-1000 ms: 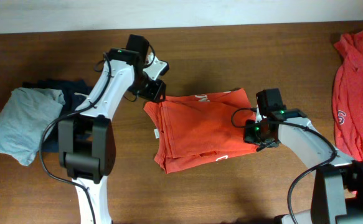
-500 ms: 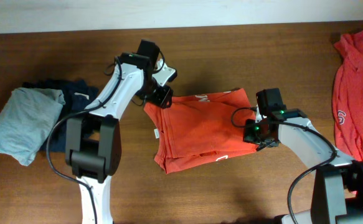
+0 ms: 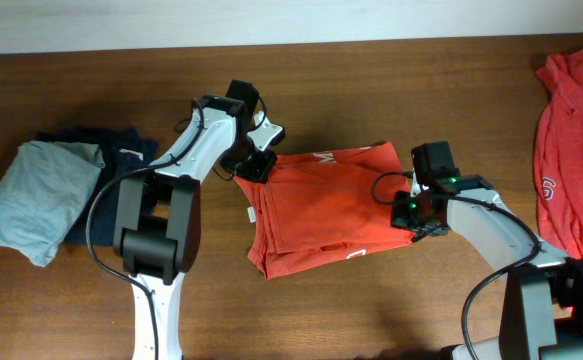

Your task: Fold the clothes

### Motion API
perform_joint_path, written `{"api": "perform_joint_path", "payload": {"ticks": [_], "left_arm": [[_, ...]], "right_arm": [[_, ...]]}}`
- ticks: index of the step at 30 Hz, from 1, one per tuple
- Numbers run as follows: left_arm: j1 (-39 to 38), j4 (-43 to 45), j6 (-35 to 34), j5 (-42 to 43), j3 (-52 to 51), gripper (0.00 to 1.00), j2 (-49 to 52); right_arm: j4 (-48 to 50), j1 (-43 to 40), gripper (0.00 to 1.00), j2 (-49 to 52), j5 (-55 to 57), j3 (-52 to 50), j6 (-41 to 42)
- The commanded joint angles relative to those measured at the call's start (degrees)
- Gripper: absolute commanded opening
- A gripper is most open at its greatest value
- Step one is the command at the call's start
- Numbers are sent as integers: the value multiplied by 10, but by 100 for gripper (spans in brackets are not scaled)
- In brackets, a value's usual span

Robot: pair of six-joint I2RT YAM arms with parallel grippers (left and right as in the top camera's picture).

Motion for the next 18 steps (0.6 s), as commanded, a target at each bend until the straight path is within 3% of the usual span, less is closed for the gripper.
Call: {"api": "perform_joint_path", "payload": {"ticks": [1, 7, 18], "left_arm": [[11, -2, 0, -6, -3, 0, 3], [22, -3, -2, -6, -3, 1, 3], [33, -2, -10, -31, -3, 1, 3]], "right_arm": [[9, -4, 41, -2, 16, 8, 6], [10, -4, 4, 2, 17, 4, 7], [17, -23, 4, 102, 66, -29, 83]]}}
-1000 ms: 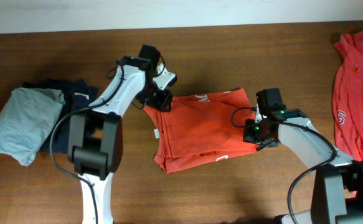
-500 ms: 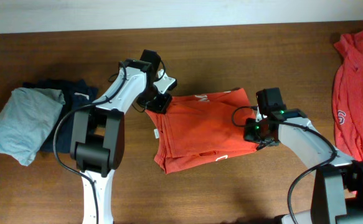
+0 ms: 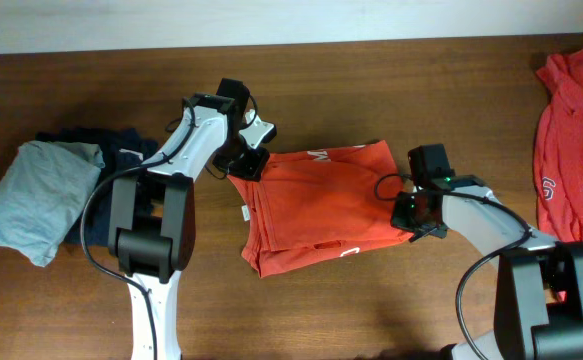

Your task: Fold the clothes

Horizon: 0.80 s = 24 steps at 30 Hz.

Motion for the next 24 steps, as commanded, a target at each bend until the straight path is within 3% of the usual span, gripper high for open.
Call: {"api": "perform_joint_path", "payload": {"ticks": [1, 15, 21, 24], "left_arm": [[15, -1, -7, -29, -3, 1, 3], [53, -9, -8, -29, 35, 0, 2], [52, -120, -18, -27, 176, 25, -1], [52, -191, -25, -27, 253, 29, -1]], "right_arm": [[-5, -26, 4, 63, 31, -23, 35], [-68, -68, 4, 11, 6, -22, 26], [-68, -68, 5, -18, -60, -18, -3], [-70, -68, 15, -54, -65, -14, -3]]}}
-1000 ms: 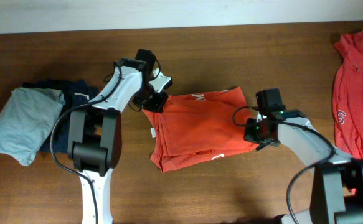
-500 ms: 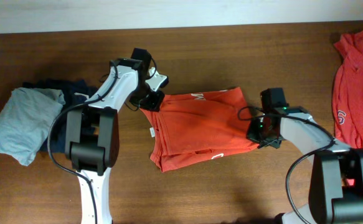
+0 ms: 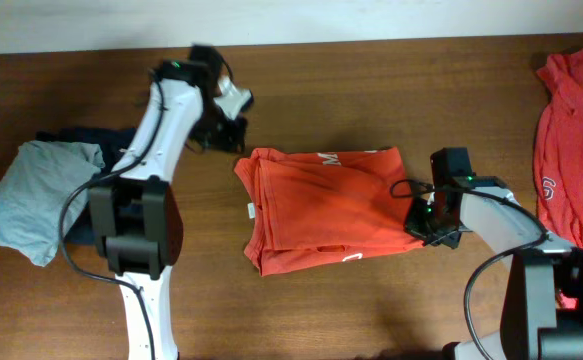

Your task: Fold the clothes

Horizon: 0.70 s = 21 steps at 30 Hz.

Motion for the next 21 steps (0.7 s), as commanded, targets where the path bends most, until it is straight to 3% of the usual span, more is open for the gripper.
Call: {"api": "perform_joint_path", "payload": {"ticks": [1, 7, 10, 11, 14, 21], "left_arm": [[3, -55, -13, -13, 87, 29, -3], [3, -162, -38, -70, 214, 28, -12], [3, -216, -103, -172, 259, 17, -33], [3, -220, -146, -231, 262, 13, -56], [3, -220, -197, -292, 262, 13, -115], [3, -220, -233, -306, 187, 18, -289]], "right_arm": [[-7, -5, 16, -54, -3, -7, -12], [-24, -5, 25, -181, -18, 9, -26], [-25, -5, 29, -238, -17, 14, -22], [-22, -5, 31, -263, -17, 14, -21], [-18, -5, 34, -289, -17, 14, -21], [24, -5, 39, -282, -31, 14, -48]]}}
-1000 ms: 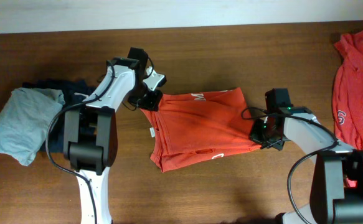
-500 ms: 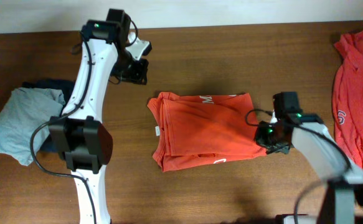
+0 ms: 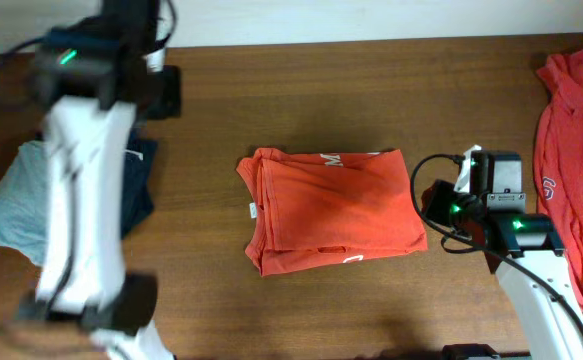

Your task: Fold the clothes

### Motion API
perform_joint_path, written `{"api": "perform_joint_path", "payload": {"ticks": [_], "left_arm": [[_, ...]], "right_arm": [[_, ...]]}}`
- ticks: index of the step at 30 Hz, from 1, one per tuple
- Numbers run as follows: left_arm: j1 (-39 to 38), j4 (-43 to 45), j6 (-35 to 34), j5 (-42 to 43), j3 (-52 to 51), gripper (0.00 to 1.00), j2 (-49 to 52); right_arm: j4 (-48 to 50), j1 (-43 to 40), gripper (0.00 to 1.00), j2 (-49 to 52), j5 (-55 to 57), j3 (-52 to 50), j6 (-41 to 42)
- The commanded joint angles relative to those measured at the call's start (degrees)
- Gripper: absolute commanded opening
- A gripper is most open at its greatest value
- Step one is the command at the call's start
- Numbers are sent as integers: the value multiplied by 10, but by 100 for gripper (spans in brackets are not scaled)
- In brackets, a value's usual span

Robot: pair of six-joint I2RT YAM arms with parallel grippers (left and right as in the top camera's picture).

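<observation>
A folded orange shirt [image 3: 331,210] lies flat in the middle of the table, with white print along its far and near edges. My left gripper [image 3: 164,90] is raised high at the far left, well away from the shirt, blurred by motion, and its jaws cannot be made out. My right gripper [image 3: 435,204] hovers just off the shirt's right edge, apart from the cloth. From above I cannot read how its jaws stand.
A folded grey garment [image 3: 11,205] lies on a navy one [image 3: 136,185] at the left, partly behind the left arm. A crumpled red garment [image 3: 569,150] lies along the right edge. Brown tabletop [image 3: 321,100] surrounds the orange shirt.
The left arm has risen and swung further left, away from the shirt. The right gripper has drawn back to the right, off the shirt's edge. The orange shirt stays in place.
At first both grippers were on the orange shirt, the left at its far-left corner and the right at its right edge. The shirt then sat slightly more to the left. Later the left gripper was off the cloth, and now both are clear of the flat shirt.
</observation>
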Motion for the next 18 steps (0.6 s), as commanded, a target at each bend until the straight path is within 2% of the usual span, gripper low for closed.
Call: {"api": "perform_joint_path", "payload": {"ticks": [1, 3, 4, 7, 10, 12, 15, 18], "left_arm": [[0, -4, -48, -25, -76, 18, -105], [0, 2, -47, 17, -154, 18, -135], [-7, 30, -20, 73, -254, 18, -159], [-30, 115, 45, 181, -419, 20, -182], [-64, 221, 77, 274, -569, 21, -184], [-87, 303, 77, 290, -656, 23, -184], [-111, 395, 71, 291, -747, 35, -183], [-124, 440, 55, 300, -807, 46, -183]], "right_arm": [[31, -5, 39, 7, -18, 11, -28], [52, -5, 39, 17, -21, 11, -29], [67, -5, 39, 30, -26, 11, -29], [84, -5, 40, 61, -26, 11, -29], [98, -5, 44, 104, -26, 12, -29], [97, -5, 46, 131, -27, 15, -32], [82, -5, 52, 176, -45, 31, -60], [64, -5, 55, 210, -45, 55, -74]]}}
